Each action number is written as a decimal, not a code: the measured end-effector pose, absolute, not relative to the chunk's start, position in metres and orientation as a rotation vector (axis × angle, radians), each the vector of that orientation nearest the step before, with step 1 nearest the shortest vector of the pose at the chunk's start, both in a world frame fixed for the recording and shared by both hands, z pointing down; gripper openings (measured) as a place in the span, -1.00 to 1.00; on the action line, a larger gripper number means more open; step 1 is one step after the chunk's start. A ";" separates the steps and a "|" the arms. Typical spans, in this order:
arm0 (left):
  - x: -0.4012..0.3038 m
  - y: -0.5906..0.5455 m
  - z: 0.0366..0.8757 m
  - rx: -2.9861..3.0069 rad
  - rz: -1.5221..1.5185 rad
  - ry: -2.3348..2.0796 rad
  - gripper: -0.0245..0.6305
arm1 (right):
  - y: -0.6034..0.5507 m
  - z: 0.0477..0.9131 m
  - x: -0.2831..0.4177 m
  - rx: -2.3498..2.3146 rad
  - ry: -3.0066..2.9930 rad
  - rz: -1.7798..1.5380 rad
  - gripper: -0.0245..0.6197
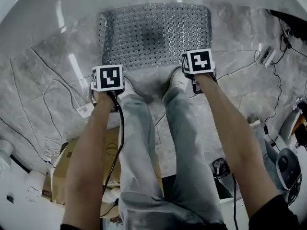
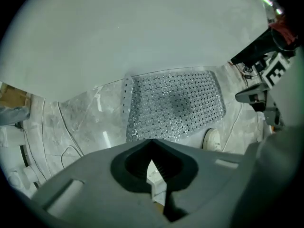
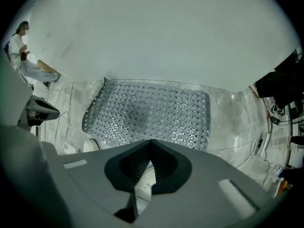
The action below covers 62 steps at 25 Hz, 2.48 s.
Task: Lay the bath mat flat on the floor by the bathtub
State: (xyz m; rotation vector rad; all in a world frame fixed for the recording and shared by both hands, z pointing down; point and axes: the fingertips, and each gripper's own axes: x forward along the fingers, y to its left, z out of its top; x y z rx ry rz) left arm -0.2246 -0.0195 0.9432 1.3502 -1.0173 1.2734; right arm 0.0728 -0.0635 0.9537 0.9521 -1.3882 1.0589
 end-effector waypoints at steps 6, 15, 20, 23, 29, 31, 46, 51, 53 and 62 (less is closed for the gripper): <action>-0.206 0.004 0.895 1.297 1.200 -0.968 -0.91 | -0.038 0.909 0.048 0.988 -1.413 1.159 -0.91; -0.190 -0.001 0.802 1.395 1.035 -1.020 -0.91 | -0.027 0.819 0.020 1.013 -1.539 1.107 -0.91; -0.173 0.000 0.739 1.442 1.010 -1.028 -0.91 | -0.029 0.752 0.016 1.039 -1.614 1.092 -0.91; -0.168 0.004 0.701 1.469 0.996 -1.043 -0.91 | -0.035 0.715 0.011 1.037 -1.663 1.068 -0.91; -0.150 0.013 0.621 1.528 0.902 -1.077 -0.91 | -0.043 0.641 0.006 1.066 -1.752 1.010 -0.91; -0.137 0.014 0.595 1.559 0.886 -1.091 -0.91 | -0.042 0.617 0.011 1.076 -1.771 1.005 -0.91; -0.087 -0.025 0.419 1.891 0.873 -1.298 -0.91 | -0.043 0.451 -0.001 1.059 -2.109 0.812 -0.91; -0.071 -0.026 0.364 1.976 0.807 -1.376 -0.91 | -0.054 0.398 -0.002 1.037 -2.245 0.730 -0.91; -0.066 -0.028 0.348 1.993 0.779 -1.424 -0.91 | -0.060 0.375 0.001 1.044 -2.303 0.692 -0.91; -0.062 -0.060 0.269 1.953 0.491 -1.623 -0.91 | -0.094 0.257 0.004 0.999 -2.548 0.310 -0.91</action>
